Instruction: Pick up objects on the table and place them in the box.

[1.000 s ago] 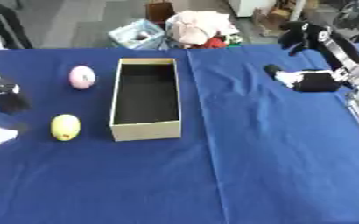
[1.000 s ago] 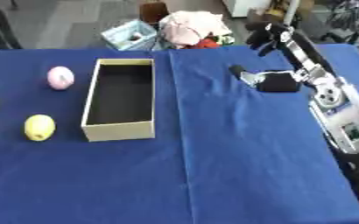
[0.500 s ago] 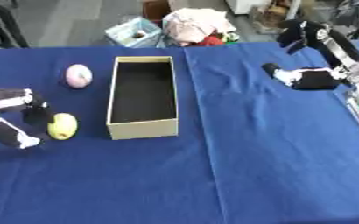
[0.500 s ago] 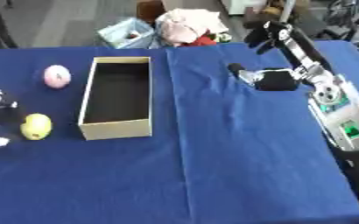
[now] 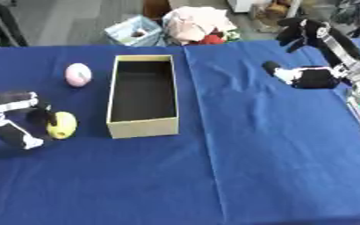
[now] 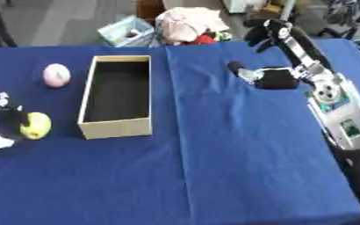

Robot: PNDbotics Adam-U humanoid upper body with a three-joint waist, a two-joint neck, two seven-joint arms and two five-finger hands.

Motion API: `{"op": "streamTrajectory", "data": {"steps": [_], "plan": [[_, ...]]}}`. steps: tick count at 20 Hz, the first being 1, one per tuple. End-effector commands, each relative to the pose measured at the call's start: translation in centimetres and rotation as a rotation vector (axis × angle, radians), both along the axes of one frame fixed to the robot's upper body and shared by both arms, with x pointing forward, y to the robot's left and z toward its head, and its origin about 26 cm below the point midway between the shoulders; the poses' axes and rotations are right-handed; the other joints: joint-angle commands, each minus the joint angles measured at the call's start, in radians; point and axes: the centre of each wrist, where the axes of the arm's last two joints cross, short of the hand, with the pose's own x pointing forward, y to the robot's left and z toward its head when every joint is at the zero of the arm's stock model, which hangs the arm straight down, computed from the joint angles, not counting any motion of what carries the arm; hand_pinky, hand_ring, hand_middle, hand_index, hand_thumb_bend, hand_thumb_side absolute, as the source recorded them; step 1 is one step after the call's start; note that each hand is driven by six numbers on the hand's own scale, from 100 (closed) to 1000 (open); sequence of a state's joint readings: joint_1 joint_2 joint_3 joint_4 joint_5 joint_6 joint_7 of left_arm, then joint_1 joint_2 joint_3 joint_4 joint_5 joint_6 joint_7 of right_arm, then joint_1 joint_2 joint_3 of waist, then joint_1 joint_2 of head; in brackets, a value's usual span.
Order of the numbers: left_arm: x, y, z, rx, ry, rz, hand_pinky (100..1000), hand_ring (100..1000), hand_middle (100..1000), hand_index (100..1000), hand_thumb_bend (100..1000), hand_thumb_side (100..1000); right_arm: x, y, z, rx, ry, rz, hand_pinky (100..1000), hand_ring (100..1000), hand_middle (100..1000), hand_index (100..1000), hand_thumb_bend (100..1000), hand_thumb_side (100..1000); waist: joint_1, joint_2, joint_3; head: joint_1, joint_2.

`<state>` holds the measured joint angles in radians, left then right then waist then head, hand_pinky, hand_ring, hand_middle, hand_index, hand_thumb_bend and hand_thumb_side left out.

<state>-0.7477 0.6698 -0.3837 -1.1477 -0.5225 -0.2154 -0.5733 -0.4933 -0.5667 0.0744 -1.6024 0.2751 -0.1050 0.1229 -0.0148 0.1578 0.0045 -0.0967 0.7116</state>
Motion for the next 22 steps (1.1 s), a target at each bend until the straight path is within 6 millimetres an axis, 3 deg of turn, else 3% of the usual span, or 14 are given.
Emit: {"op": "streamTrajectory", "data": {"steps": [1, 10, 22], "plan": [[0.1, 0.2, 1.9, -0.01, -0.105, 0.016, 586, 550, 515, 678, 373, 100, 0.0, -0.3, 1.1, -0.006, -0.027, -0.003, 625, 695, 656, 875, 415, 289, -0.001, -0.016, -0.003, -0.002, 0.007], [-0.6, -0.5, 4.6, -0.014, -0.169, -0.002, 630, 590, 585, 729, 474, 100, 0.0, -0.3, 1.0, -0.008, -0.026, -0.003, 625, 695, 656, 875, 414, 290, 0.0, -0.019, -0.001, -0.002, 0.007], [0.5, -0.5, 2.0, 0.043, -0.102, 0.026, 630, 589, 591, 740, 461, 100, 0.1, -0.2, 0.9, -0.003, -0.021, 0.002, 625, 695, 655, 875, 411, 292, -0.002, -0.016, -0.007, -0.002, 0.007]]}}
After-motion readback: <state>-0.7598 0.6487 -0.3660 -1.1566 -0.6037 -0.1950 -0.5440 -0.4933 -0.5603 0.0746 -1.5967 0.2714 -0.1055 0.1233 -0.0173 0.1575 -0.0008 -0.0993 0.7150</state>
